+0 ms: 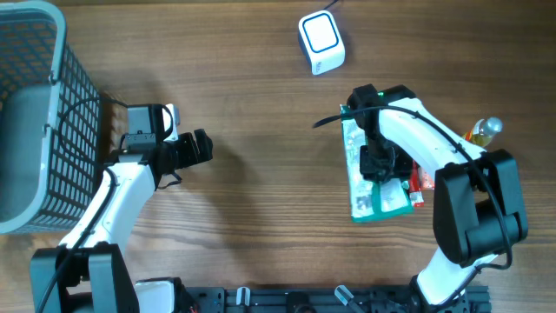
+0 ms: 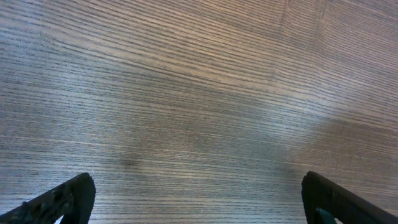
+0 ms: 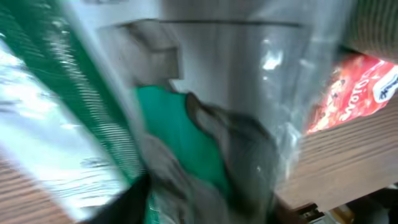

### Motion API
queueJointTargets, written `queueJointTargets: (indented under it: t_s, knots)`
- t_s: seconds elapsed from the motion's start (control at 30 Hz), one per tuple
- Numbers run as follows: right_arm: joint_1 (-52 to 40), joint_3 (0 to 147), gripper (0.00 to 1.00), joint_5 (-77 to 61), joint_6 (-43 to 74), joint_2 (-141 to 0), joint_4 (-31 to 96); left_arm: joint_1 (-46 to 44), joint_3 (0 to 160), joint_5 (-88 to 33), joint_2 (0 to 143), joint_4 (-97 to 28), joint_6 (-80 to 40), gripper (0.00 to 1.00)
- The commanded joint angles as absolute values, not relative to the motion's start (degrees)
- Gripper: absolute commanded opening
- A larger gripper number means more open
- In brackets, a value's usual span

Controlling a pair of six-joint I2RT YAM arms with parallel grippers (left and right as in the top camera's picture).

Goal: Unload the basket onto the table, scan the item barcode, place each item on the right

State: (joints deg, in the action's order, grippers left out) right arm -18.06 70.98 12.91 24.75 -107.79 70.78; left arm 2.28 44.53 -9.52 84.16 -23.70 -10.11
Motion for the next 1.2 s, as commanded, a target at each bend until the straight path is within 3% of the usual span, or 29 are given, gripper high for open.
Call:
queueJointTargets:
  t_s: [0.0,0.33,0.43,0.47,0.6,0.97,1.17]
  knots:
    - [-18.3,70.6,0.61,14.7,24.0,-108.1,70.5,2.5,45.2,-10.0,84.5,-23.6,-9.2,1.00]
    - [-18.3,75.0,0.67,17.5,24.1,-99.1,68.7,2.5,45.2,-10.0,84.5,-23.6,-9.2,1.00]
    - [-18.3,75.0,0.95,15.6,24.0,-96.1,66.0,2.5,45.2,-10.0,84.5,-23.6,-9.2,1.00]
    - [-18.3,75.0,1.00,15.4,24.0,-96.1,66.1,2.5,45.2,-10.0,84.5,-23.6,-9.2,1.00]
    - [-18.3,75.0,1.00,15.0,24.0,-96.2,63.6,2.5,45.2,-10.0,84.5,-23.6,-9.2,1.00]
    - [-18.3,75.0,1.00,15.0,24.0,-96.2,37.2,2.5,45.2,-10.0,84.5,-23.6,-9.2,1.00]
    - [-18.3,75.0,1.00,15.0,24.0,-96.2,35.8,2.5,45.2,-10.0,84.5,-23.6,-9.2,1.00]
